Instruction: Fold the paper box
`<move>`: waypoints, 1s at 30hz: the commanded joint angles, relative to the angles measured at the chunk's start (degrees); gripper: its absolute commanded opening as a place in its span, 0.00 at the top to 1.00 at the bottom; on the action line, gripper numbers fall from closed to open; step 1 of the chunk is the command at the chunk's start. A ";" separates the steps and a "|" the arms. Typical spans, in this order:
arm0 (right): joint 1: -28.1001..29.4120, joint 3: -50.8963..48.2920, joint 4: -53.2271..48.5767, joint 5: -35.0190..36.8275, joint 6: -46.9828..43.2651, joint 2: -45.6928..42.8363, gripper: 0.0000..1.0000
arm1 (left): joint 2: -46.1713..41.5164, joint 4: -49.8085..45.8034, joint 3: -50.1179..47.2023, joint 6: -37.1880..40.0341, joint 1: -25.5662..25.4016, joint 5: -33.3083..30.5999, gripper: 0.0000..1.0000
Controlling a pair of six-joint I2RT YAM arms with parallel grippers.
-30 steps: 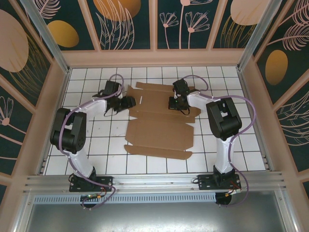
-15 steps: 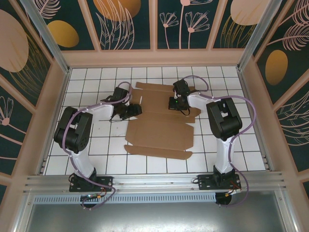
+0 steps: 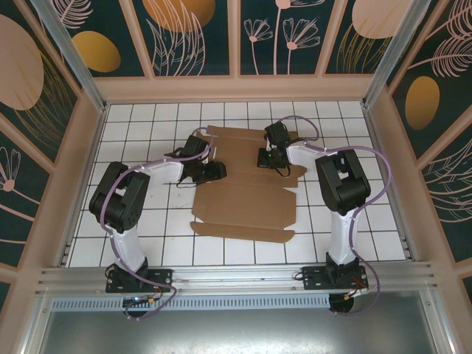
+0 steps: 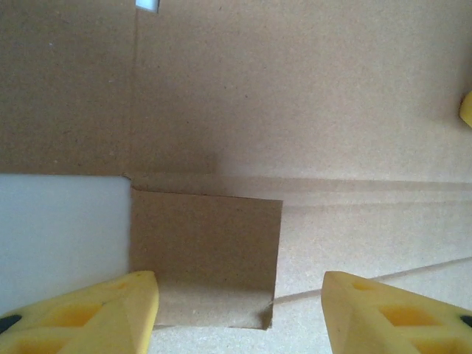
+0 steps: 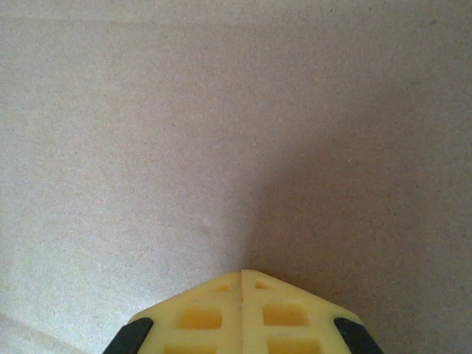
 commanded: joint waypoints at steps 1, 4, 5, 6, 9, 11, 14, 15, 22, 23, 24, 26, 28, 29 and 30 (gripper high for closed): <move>0.30 -3.29 -5.89 0.52 -0.16 3.03 0.95 | 1.44 -0.09 1.97 0.52 -1.25 -0.50 0.39; 0.30 -3.33 -6.22 0.57 -0.25 2.34 0.95 | -1.91 -2.65 4.33 2.65 -1.25 -4.12 0.39; 0.30 -3.33 -6.26 0.40 -0.24 2.09 0.95 | -2.90 -3.68 5.84 3.08 -1.25 -4.54 0.39; 0.22 -3.33 -6.26 0.03 -0.24 1.81 0.95 | -3.60 -4.23 7.25 3.02 -1.25 -3.96 0.39; 0.21 -3.11 -6.52 -0.88 -0.40 1.29 0.95 | -4.84 -3.85 10.56 1.60 -1.99 -1.64 0.40; 0.21 -2.88 -7.13 -0.68 -0.59 1.16 0.95 | -4.50 -2.69 12.03 0.67 -2.96 -0.34 0.40; 0.13 -2.55 -7.89 -1.00 -0.75 0.80 0.95 | -1.29 -1.23 14.44 -1.37 -4.13 1.66 0.42; -0.01 -2.48 -8.01 -1.25 -0.68 0.27 0.95 | 0.21 -0.44 15.08 -2.52 -4.54 2.40 0.42; -3.39 -2.95 -7.19 -7.80 1.85 -4.77 0.95 | 13.09 2.00 21.93 -7.92 -5.47 1.89 0.47; -3.76 -3.07 -7.16 -8.78 1.82 -5.77 0.95 | 14.66 2.43 22.43 -8.68 -5.47 1.44 0.48; -3.89 -3.05 -7.50 -9.16 1.55 -6.56 0.95 | 15.88 3.02 22.64 -9.30 -5.46 1.27 0.48; -4.07 -2.85 -8.51 -9.11 1.14 -8.73 0.95 | 17.80 2.32 23.47 -10.44 -5.38 -0.60 0.47; -4.76 -3.76 -8.88 -8.71 2.11 -12.39 0.94 | 18.67 2.31 22.84 -11.83 -5.40 -2.27 0.48; -5.20 -4.74 -9.14 -8.08 3.02 -14.92 0.92 | 18.87 2.71 22.31 -12.67 -5.34 -2.82 0.48; -5.60 -5.89 -9.62 -6.55 4.00 -17.58 0.89 | 19.11 2.72 21.98 -13.26 -5.38 -3.31 0.48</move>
